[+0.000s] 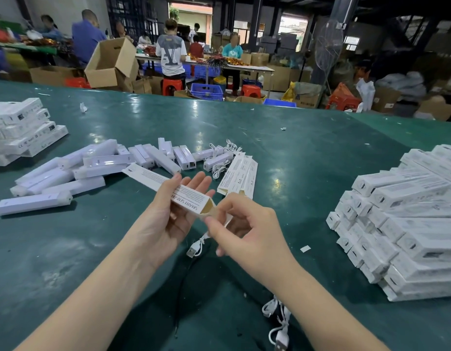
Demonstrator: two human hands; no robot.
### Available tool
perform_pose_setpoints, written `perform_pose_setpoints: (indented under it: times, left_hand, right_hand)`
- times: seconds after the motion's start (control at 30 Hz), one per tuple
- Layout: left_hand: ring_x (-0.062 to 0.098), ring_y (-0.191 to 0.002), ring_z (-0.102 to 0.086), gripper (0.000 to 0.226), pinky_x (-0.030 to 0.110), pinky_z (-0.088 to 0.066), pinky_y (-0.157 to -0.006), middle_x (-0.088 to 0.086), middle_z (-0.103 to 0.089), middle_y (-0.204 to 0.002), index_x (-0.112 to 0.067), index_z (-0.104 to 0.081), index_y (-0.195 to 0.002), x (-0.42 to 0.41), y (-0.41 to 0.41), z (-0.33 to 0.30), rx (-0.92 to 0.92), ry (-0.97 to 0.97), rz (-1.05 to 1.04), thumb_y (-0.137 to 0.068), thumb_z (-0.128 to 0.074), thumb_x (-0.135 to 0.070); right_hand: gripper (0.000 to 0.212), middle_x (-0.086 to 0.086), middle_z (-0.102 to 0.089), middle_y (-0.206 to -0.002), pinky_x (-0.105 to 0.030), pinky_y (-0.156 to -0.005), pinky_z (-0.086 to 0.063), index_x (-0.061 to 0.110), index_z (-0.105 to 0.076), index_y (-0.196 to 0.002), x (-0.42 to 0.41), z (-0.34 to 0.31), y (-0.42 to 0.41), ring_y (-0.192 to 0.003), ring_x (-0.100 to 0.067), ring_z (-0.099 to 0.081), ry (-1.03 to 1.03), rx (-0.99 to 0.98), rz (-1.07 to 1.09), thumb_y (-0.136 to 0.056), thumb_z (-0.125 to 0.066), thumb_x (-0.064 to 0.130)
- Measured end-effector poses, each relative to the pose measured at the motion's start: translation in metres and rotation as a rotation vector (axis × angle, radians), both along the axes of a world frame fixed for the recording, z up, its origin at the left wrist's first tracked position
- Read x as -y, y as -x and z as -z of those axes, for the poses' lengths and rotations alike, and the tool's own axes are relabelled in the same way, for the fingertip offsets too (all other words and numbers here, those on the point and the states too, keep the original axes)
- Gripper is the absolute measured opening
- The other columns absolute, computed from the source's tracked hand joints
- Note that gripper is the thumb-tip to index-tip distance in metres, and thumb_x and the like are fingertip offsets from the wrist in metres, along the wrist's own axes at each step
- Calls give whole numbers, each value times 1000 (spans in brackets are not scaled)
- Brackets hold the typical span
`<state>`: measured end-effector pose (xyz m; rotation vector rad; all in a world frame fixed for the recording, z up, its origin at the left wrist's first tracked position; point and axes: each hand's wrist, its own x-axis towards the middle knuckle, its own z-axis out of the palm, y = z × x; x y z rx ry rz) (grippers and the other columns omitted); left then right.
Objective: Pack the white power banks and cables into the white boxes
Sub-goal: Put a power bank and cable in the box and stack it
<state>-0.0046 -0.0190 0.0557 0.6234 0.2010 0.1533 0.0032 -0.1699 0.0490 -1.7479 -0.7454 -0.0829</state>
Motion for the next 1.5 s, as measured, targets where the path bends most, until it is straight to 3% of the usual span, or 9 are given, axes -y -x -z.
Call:
perform_pose_setpoints:
  times: [0.17, 0.37, 0.5, 0.63, 0.83, 1.0, 1.17, 1.27, 1.5]
  left_hand:
    - [21, -90, -73, 25, 29, -59, -61, 12, -75, -99, -1, -50, -110, 1, -2, 0, -11, -64, -5, -94, -57, -19]
    - [19, -91, -73, 21, 27, -59, -64, 10, -75, -100, -2, -53, -104, -2, -2, 0, 14, -92, -20, -94, -56, -20]
    - [19, -92, -73, 30, 27, -59, -63, 11, -75, -101, 0, -51, -110, -1, -1, 1, 43, -27, 0, -90, -59, -20]
    - [20, -95, -72, 50, 27, -59, -66, 9, -74, -103, -1, -52, -111, 2, 1, 2, 66, -61, 5, -71, -68, -26]
    - [19, -95, -72, 51, 26, -58, -66, 8, -75, -102, -1, -51, -110, 2, 2, 3, 66, -60, 0, -70, -68, -28]
    - [19, -95, -72, 52, 27, -59, -65, 8, -75, -103, -1, -50, -113, 3, 3, 3, 59, -15, 21, -71, -69, -26]
    - [18, -95, -72, 46, 28, -59, -66, 6, -74, -104, -3, -55, -110, 2, 5, 4, 46, 15, 51, -73, -68, -27]
    - [20, -94, -72, 37, 28, -59, -66, 6, -75, -104, -5, -64, -101, 1, 7, 4, 52, -22, 83, -73, -68, -29]
    - [16, -98, -71, 52, 26, -58, -65, 4, -72, -112, -8, -50, -120, 1, 6, 4, 47, 41, 100, -76, -67, -29]
  right_hand:
    - [23, 5, -56, -54, -21, -43, -43, 20, -60, -69, 2, 1, -3, -40, -13, -48, -4, -120, -44, -89, -70, 14]
    - [7, -6, -57, -64, -29, -55, -52, 14, -59, -87, 1, -2, -3, -52, -25, -60, -107, -305, -261, -90, -60, 20]
    - [8, -5, -53, -65, -29, -51, -51, 11, -52, -93, -2, -2, 0, -49, -23, -60, -275, -369, -343, -93, -55, 18]
    - [21, -3, -50, -56, -28, -48, -49, 16, -38, -93, -3, 3, -4, -44, -20, -58, -367, -423, -318, -89, -58, 14]
    - [22, 0, -55, -55, -27, -50, -51, 15, -41, -97, 0, 4, -10, -48, -18, -61, -367, -517, -419, -89, -61, 11]
    - [28, -3, -57, -55, -27, -47, -50, 13, -41, -101, -4, 6, -9, -45, -20, -60, -348, -475, -348, -88, -64, 21]
    - [38, -9, -61, -64, -29, -47, -50, 17, -40, -104, -12, 13, -4, -47, -24, -59, -332, -423, -318, -86, -60, 43]
    - [31, -9, -62, -68, -30, -49, -51, 18, -39, -104, -13, 13, -3, -48, -24, -61, -336, -437, -340, -91, -55, 41]
    - [16, -11, -60, -69, -32, -52, -52, 26, -46, -107, -13, 12, -1, -51, -25, -61, -339, -406, -362, -95, -50, 35]
